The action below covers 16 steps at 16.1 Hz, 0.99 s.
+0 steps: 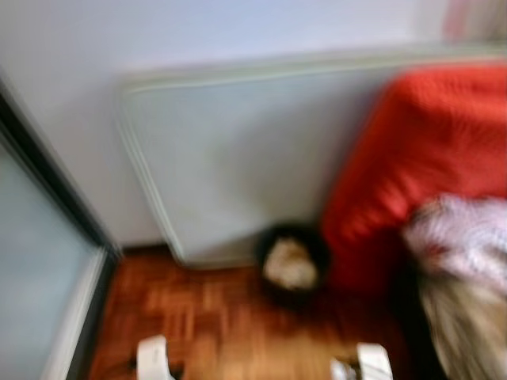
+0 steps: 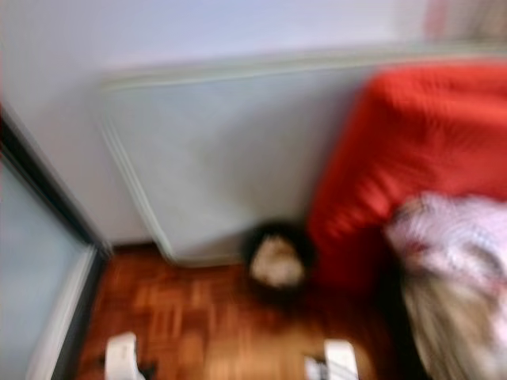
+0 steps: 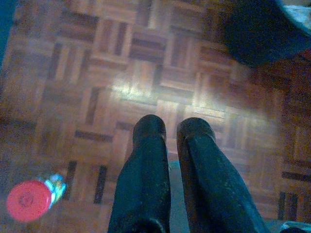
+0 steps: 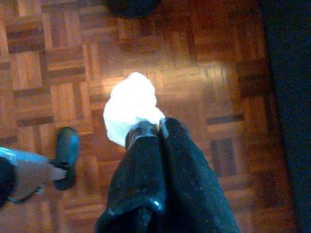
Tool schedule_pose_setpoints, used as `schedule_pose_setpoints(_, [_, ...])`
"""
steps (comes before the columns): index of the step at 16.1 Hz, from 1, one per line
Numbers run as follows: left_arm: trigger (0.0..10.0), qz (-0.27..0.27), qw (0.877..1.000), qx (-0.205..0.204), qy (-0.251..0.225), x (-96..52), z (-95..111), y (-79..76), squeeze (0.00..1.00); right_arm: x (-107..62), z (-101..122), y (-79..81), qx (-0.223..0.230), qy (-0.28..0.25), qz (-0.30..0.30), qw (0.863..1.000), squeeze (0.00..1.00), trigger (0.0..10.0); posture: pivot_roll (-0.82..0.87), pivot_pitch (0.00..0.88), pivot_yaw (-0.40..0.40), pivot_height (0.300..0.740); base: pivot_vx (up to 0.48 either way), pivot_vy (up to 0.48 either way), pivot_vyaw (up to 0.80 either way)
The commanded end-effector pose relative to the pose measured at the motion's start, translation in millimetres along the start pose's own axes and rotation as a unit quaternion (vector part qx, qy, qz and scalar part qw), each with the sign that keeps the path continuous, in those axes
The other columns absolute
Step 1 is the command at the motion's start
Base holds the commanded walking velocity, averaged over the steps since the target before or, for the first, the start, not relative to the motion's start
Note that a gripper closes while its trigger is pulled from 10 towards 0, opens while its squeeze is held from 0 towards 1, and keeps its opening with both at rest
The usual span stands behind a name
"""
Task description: Clean up the room
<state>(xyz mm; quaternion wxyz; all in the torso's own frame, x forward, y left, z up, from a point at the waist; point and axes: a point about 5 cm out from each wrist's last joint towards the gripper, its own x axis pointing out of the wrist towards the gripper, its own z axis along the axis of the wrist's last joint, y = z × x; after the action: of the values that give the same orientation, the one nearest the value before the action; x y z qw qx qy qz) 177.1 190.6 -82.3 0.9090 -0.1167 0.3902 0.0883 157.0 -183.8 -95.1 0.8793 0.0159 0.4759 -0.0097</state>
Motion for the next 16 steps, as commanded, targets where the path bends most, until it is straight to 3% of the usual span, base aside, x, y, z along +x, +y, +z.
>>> schedule_pose_setpoints(1, [10.0, 0.007, 1.0, 0.002, 0.005, -0.6, 0.4, 7.3, 0.0, 1.2, 1.9, 8.1, 0.006, -0.003, 0.01, 1.0, 0.0, 10.0, 0.09, 0.0, 0.007, 0.74, 0.0, 0.0, 0.0])
schedule_pose_setpoints(4, [10.0, 0.007, 1.0, 0.001, 0.005, -0.6, 0.5, 7.6, 0.0, 1.3, 2.7, 8.9, 0.0, -0.004, 0.016, 1.0, 0.0, 10.0, 0.09, 0.0, 0.007, 0.74, 0.0, 0.0, 0.0])
schedule_pose_setpoints(7, [10.0, 0.007, 1.0, 0.001, 0.005, -0.4, 1.0, 7.1, 0.0, 1.4, 3.4, 8.8, 0.001, -0.006, 0.015, 1.0, 0.0, 10.0, 0.09, 0.0, 0.006, 0.74, 0.0, 0.0, 0.8])
schedule_pose_setpoints(11, [10.0, 0.005, 1.0, 0.001, 0.003, 0.4, 2.7, 5.8, 0.0, 1.5, 3.4, 9.0, 0.009, -0.005, 0.015, 1.0, 0.0, 10.0, 0.08, 0.0, 0.005, 0.74, 0.0, 0.0, 0.0])
schedule_pose_setpoints(16, [10.0, 0.004, 1.0, 0.001, 0.001, 0.5, 3.0, 5.1, 0.0, 1.4, 3.8, 9.0, 0.02, -0.01, 0.014, 1.0, 0.0, 10.0, 0.08, 0.0, 0.005, 0.74, 0.25, 0.0, 0.0])
